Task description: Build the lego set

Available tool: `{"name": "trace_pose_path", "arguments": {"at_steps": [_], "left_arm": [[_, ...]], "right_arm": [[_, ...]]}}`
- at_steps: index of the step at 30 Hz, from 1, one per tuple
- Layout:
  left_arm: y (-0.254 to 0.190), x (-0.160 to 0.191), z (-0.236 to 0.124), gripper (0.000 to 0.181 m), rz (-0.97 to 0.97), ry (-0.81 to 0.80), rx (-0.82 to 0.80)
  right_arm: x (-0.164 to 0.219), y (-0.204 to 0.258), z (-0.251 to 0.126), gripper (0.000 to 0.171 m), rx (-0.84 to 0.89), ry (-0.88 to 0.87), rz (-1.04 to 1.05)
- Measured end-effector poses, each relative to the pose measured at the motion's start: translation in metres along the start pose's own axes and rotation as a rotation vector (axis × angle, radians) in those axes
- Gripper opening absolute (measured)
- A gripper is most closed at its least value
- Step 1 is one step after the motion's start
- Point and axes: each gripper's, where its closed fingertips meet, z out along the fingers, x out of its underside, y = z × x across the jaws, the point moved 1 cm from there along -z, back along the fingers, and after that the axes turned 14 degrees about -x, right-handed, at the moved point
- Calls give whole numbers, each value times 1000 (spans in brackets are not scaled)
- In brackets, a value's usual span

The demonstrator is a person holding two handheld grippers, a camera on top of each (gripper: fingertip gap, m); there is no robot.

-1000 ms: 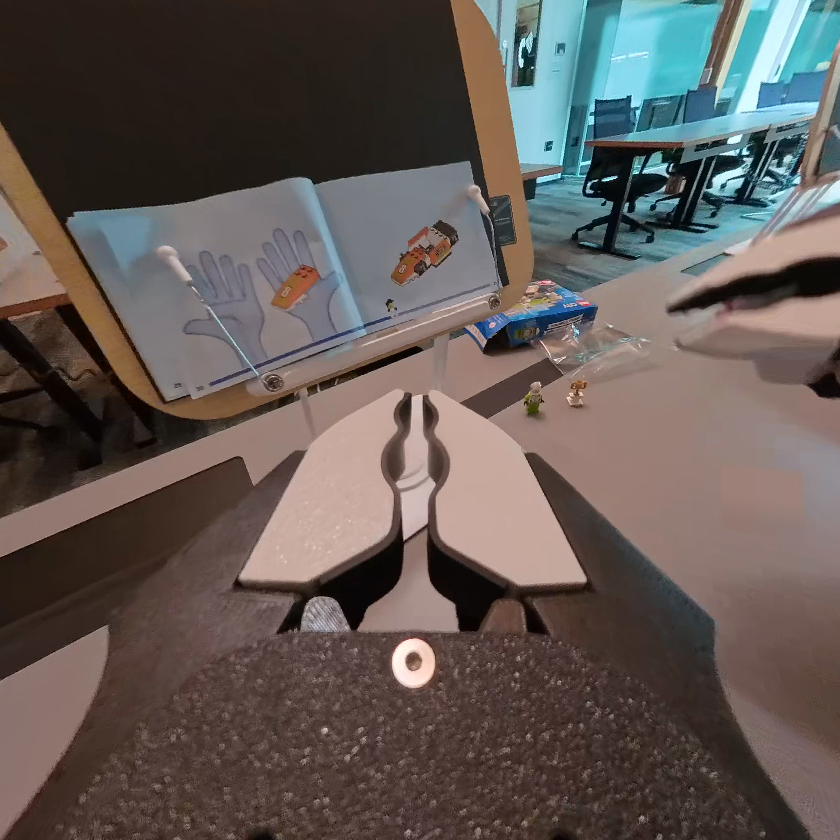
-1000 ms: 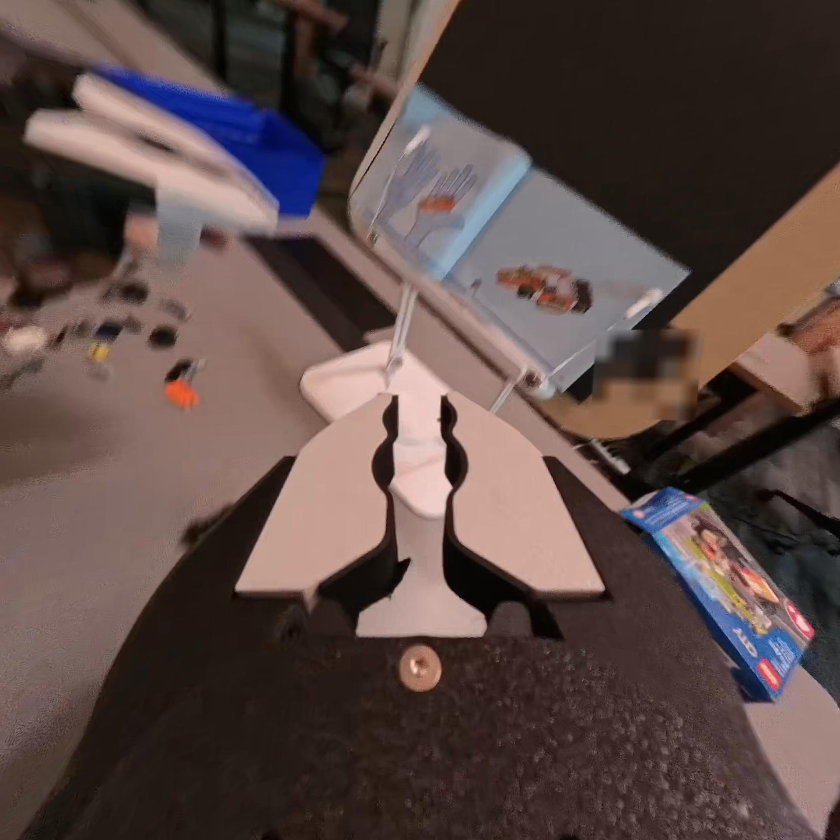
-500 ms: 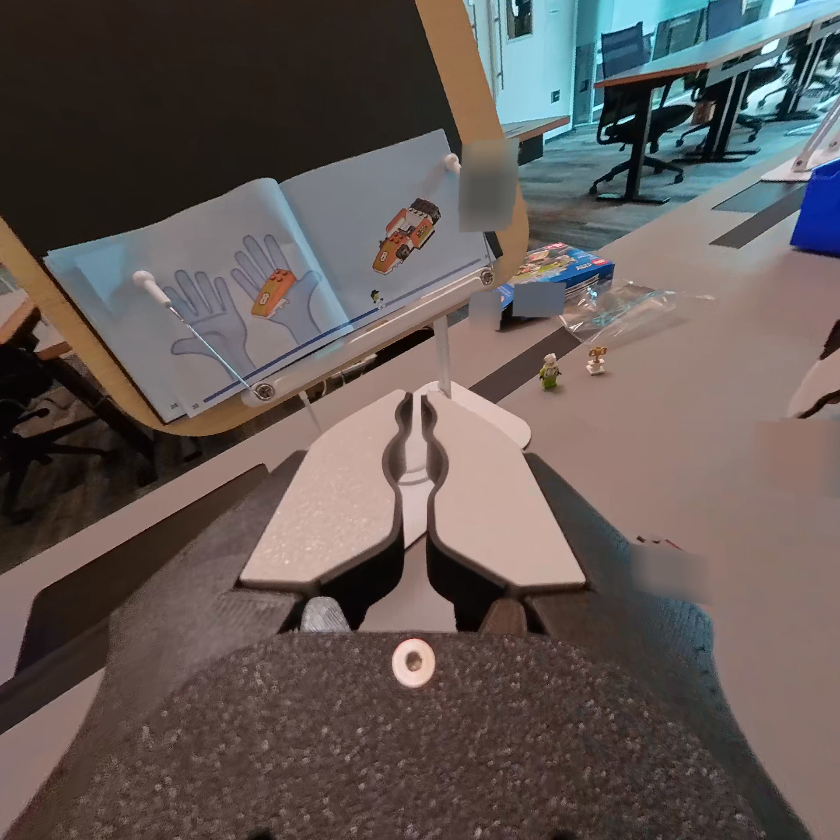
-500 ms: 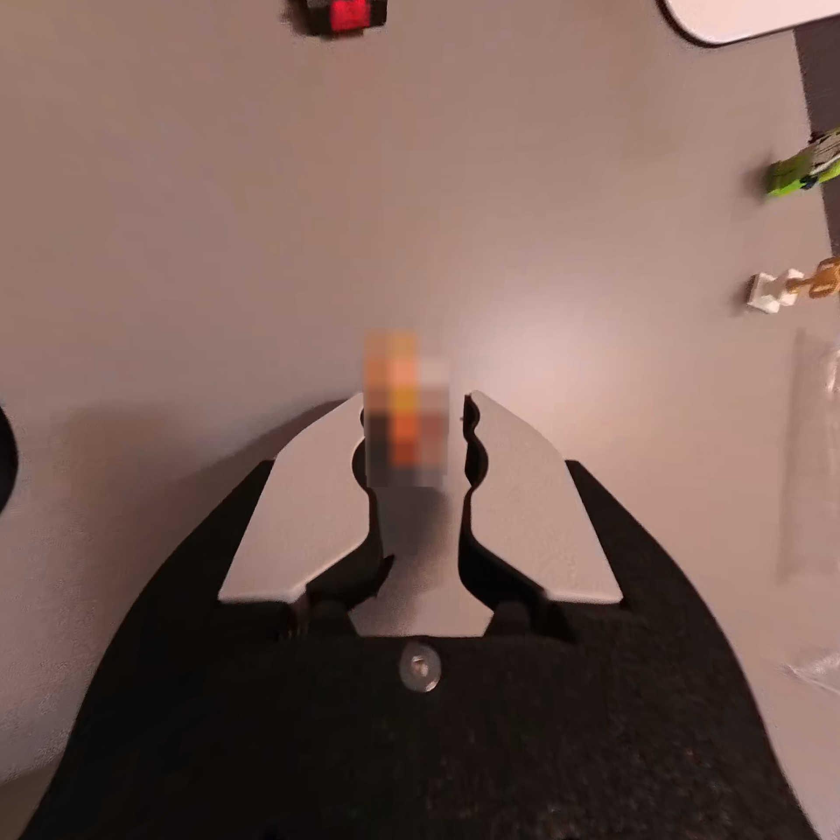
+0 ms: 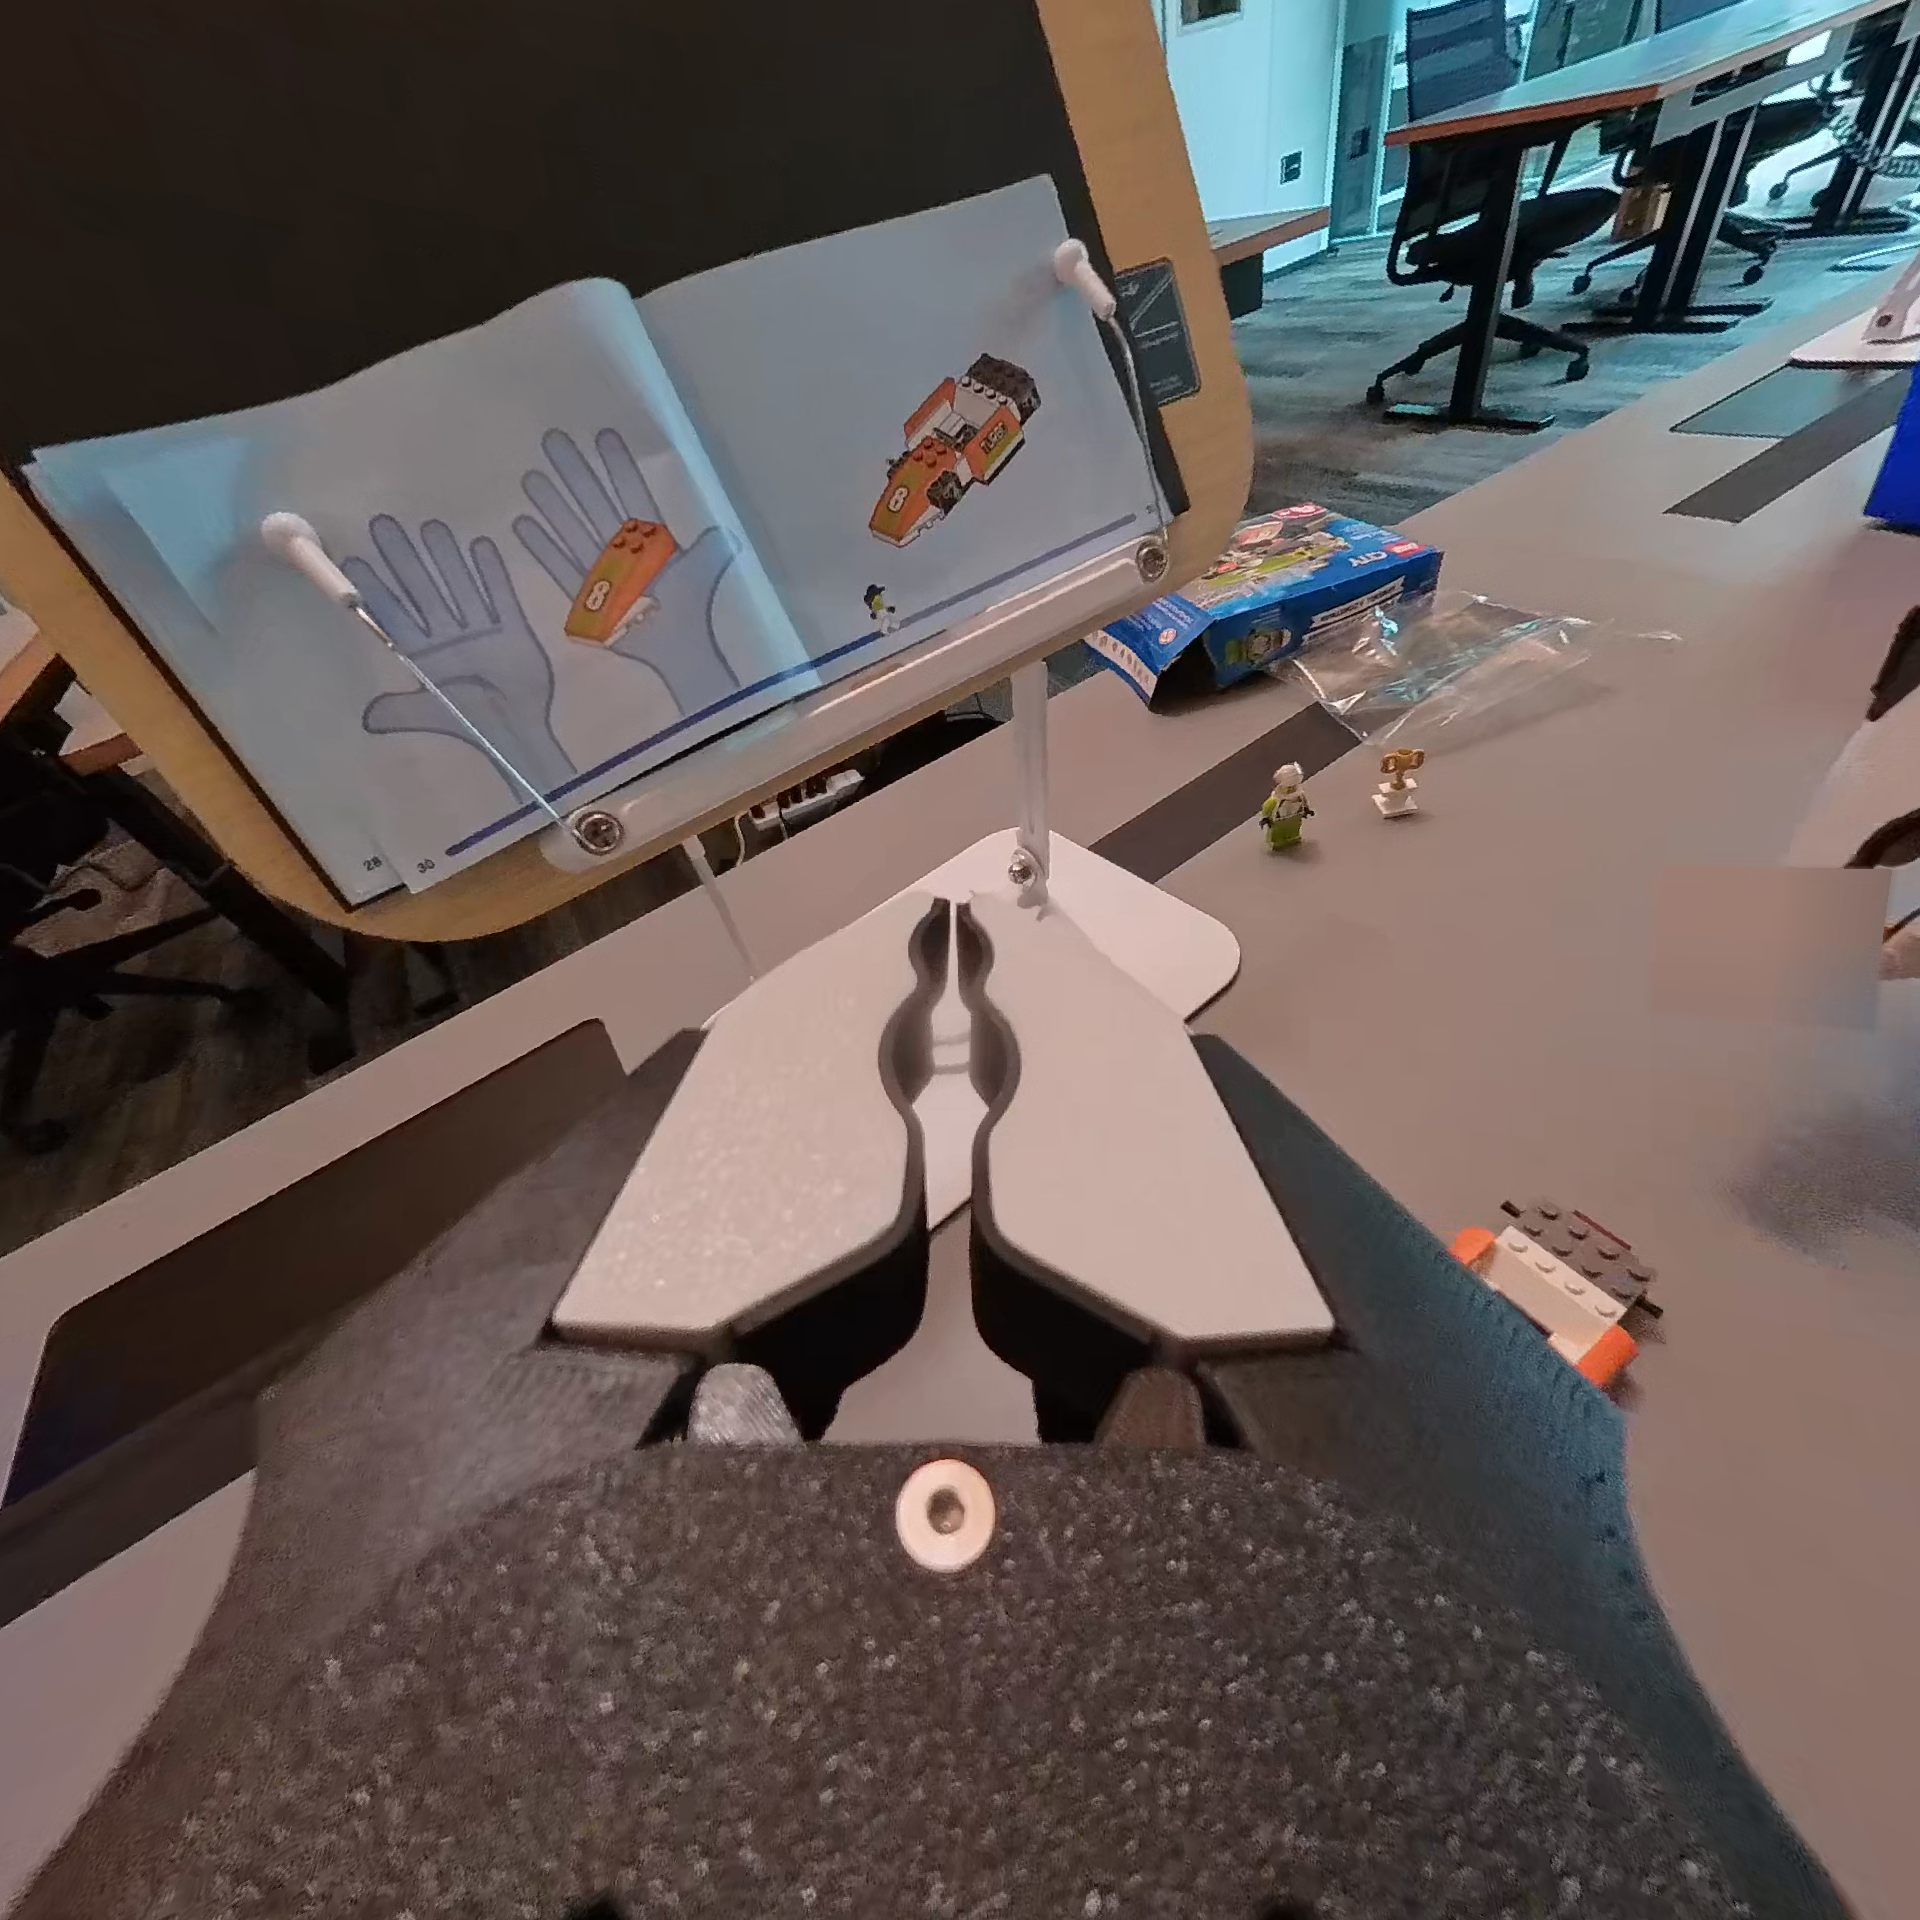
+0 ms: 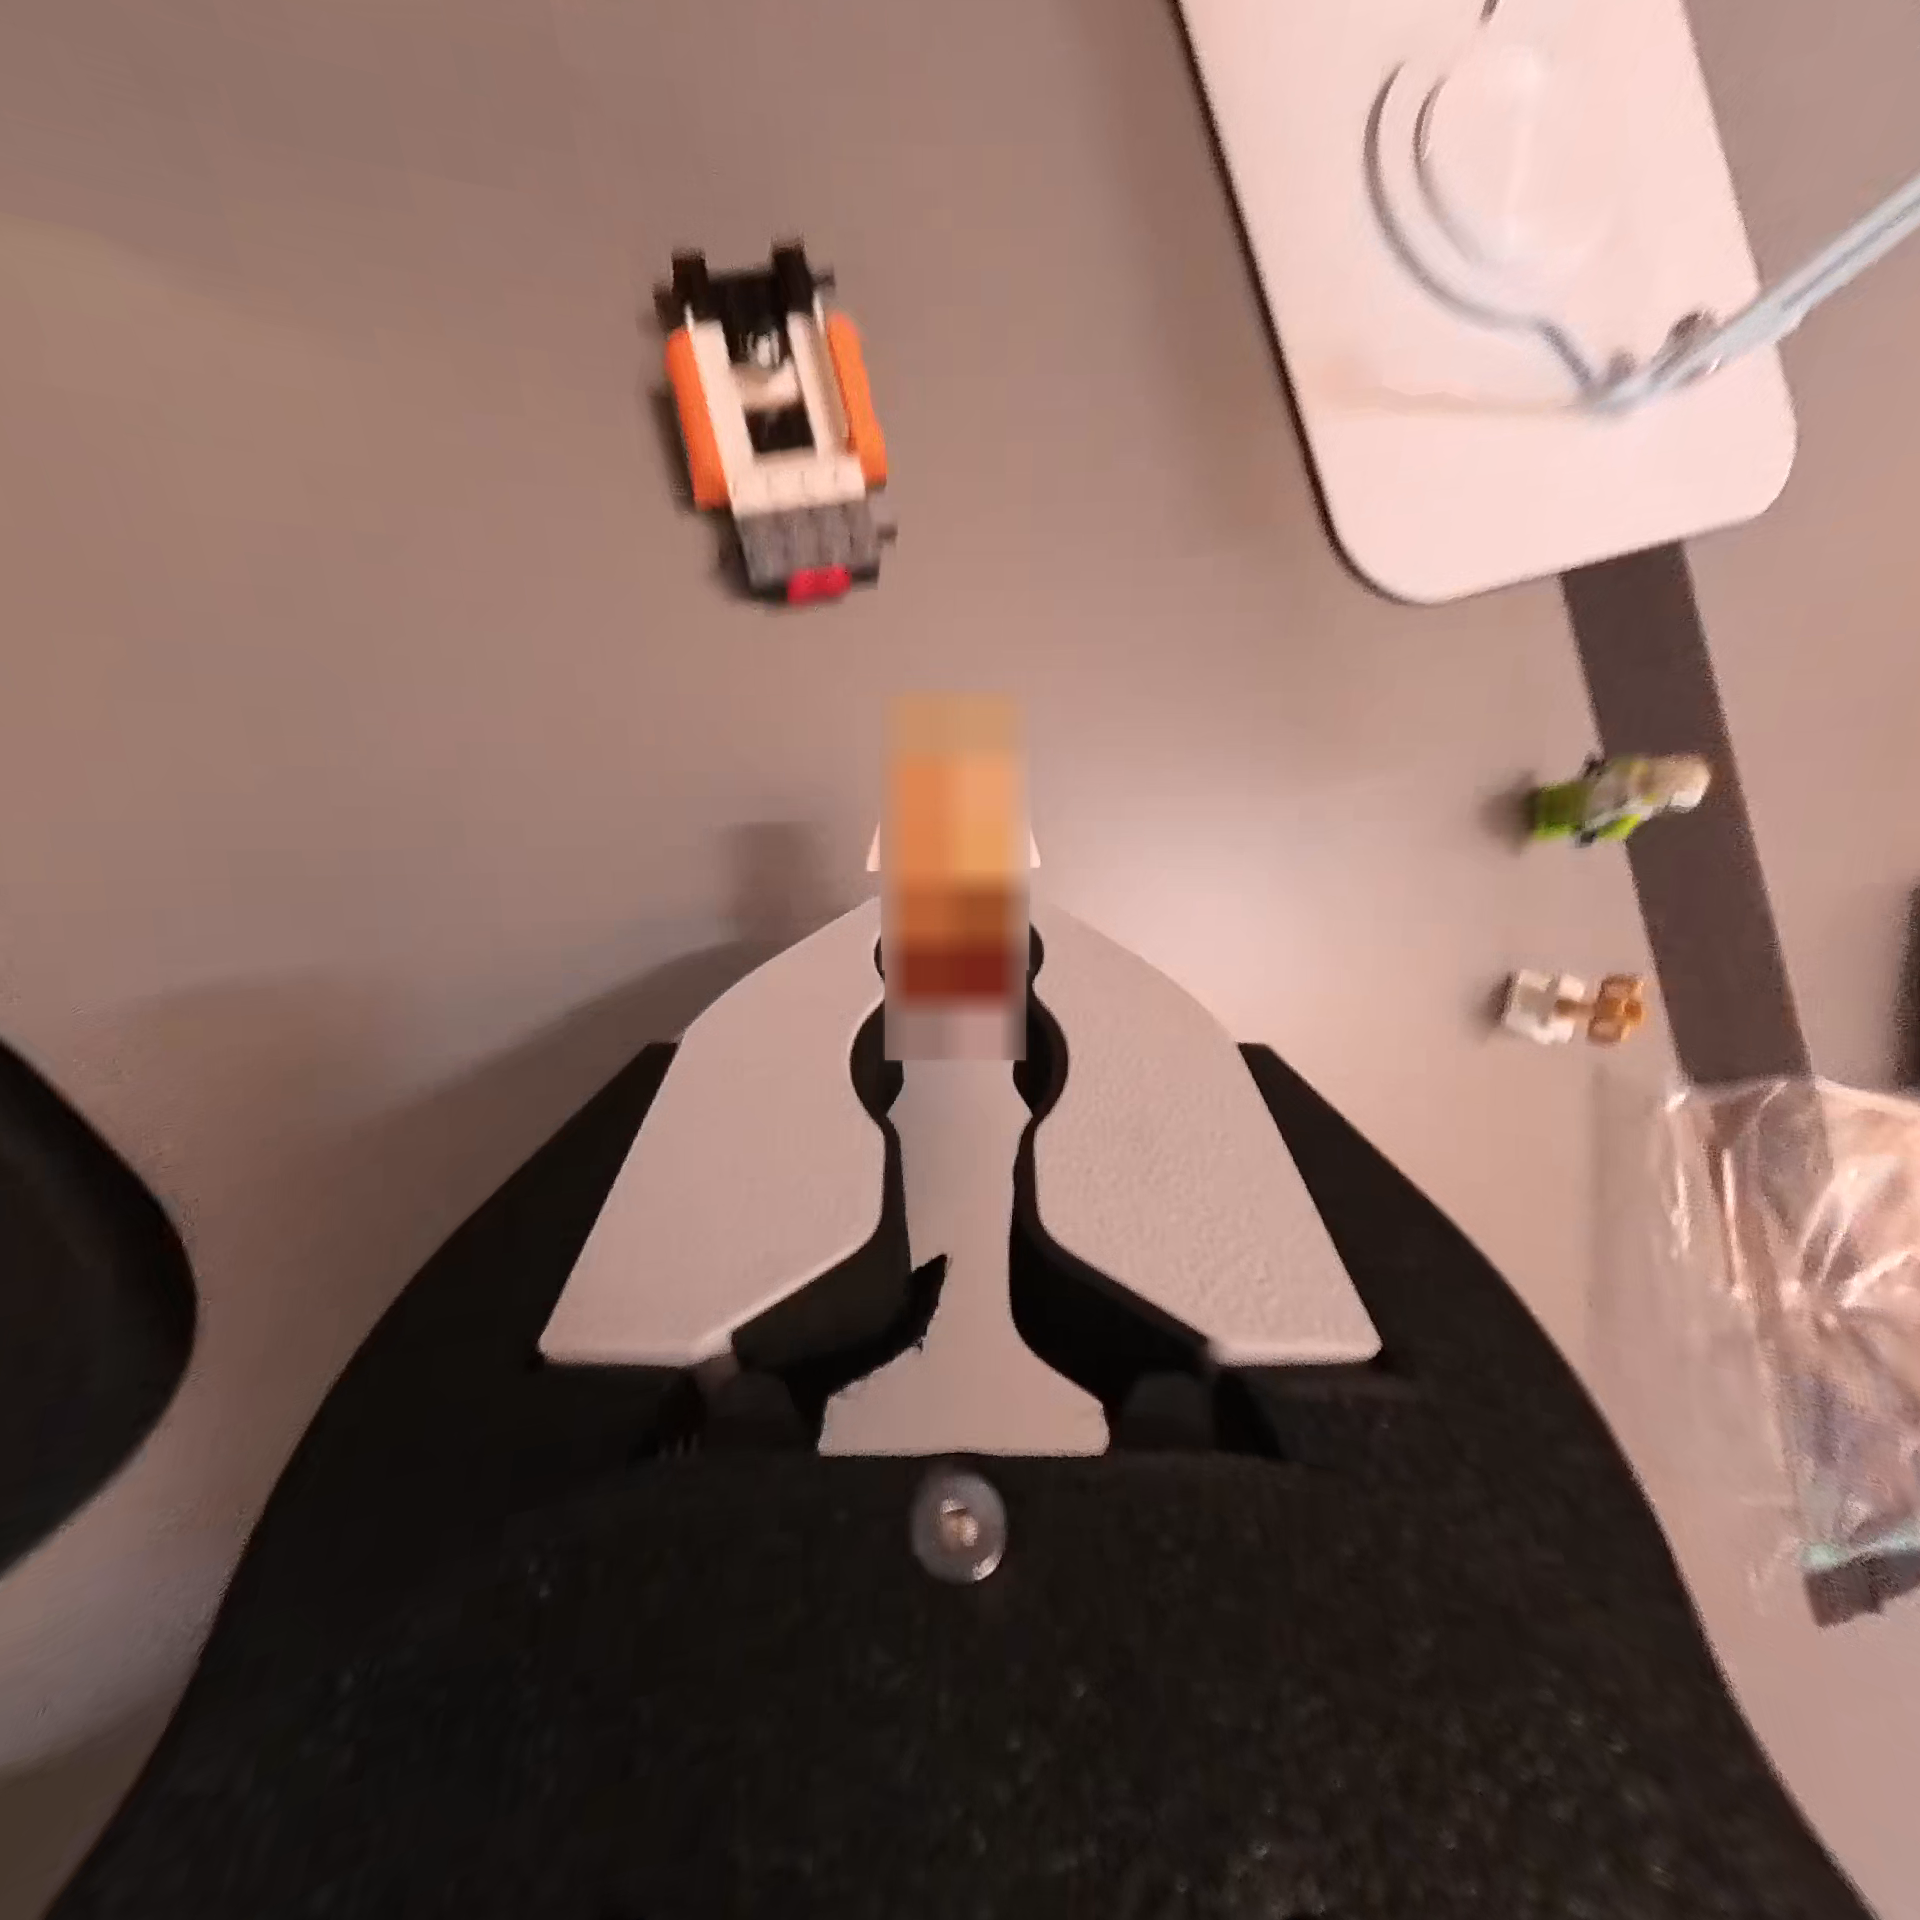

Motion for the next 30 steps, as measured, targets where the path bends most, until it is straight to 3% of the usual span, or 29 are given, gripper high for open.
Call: {"name": "trace_pose_path", "arguments": {"at_steps": [6,13,18,22,26,30], "left_arm": [[4,19,7,0,-73,37,8],[-2,45,13,3,-97,89,38],[-16,56,11,6,-103,127,95],[-39,63,5,9,-94,148,250],[-68,80,-7,13,19,165,474],[-90,108,-15,18,175,212,590]], "right_arm": [[-69,-11,23,17,19,-16,18],[-107,-12,57,17,-16,41,5],[-111,-8,80,17,-48,76,-8],[-106,-6,93,17,-68,92,-6],[-91,-3,98,17,-89,121,-7],[-83,0,101,17,-121,141,0]]}}
